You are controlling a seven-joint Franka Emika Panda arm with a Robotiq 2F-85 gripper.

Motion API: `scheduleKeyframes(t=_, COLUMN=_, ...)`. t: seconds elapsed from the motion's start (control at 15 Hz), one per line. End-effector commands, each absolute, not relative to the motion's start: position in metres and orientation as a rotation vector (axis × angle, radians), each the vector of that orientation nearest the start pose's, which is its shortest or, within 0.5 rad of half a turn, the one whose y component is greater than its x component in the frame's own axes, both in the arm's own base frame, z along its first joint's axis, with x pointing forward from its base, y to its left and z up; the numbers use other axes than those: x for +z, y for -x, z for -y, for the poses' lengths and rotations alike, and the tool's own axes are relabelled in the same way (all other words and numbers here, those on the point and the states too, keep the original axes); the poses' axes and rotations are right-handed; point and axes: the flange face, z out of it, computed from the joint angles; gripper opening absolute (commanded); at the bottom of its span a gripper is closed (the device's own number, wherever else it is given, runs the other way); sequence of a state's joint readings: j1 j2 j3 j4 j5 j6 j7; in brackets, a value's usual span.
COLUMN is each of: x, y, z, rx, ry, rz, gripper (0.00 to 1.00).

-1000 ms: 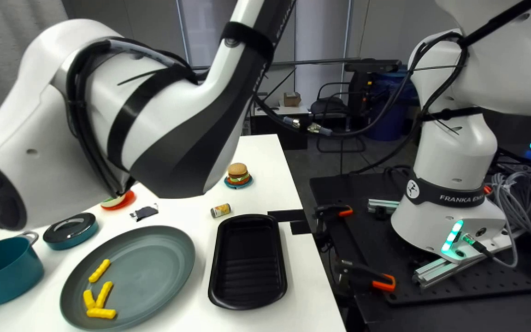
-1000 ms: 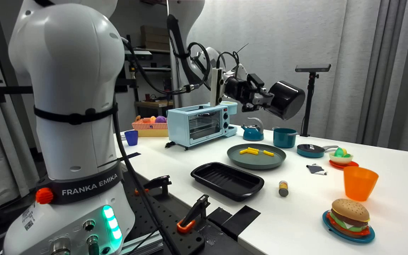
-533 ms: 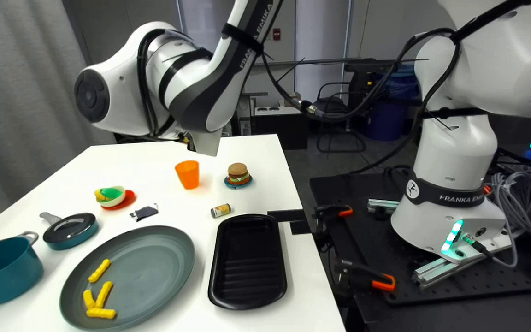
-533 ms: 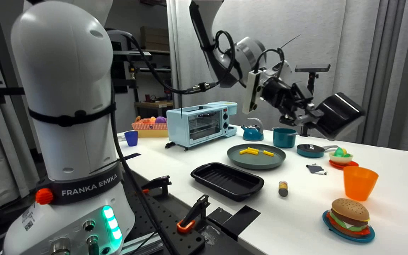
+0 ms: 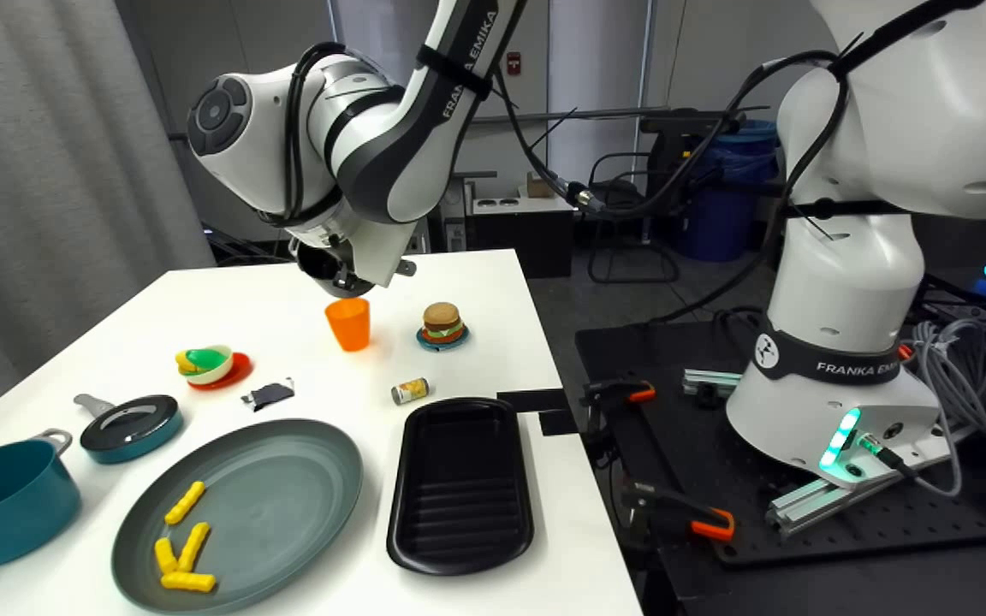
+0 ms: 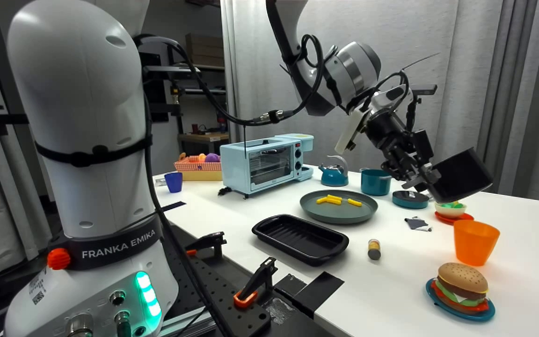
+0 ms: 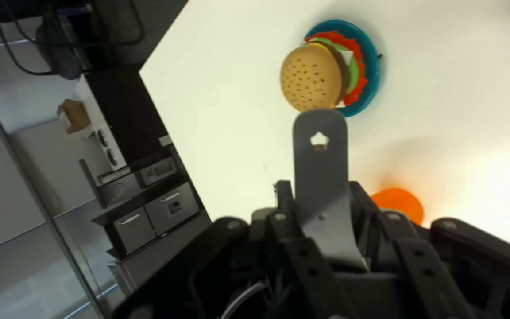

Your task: Pour out the potato chips from the black measuring cup and put them on the grey plate

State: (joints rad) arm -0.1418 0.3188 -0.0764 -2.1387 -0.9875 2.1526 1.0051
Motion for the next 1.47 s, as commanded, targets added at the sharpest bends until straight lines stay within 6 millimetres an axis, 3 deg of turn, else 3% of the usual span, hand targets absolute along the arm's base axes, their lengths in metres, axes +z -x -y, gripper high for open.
scheduleKeyframes(t=0.0, x=0.250, y=-0.535, z=0.143, rx=0.075, ry=-2.398, rz=0.609, gripper=0.08)
scheduleKeyframes(t=0.73, x=0.219, y=-0.561, z=0.137, rx=0.121, ry=-2.635, rz=0.406, gripper=0.08)
scheduleKeyframes(t=1.4, x=0.199, y=-0.595, z=0.135, rx=0.112, ry=-2.697, rz=0.203, gripper=0.08)
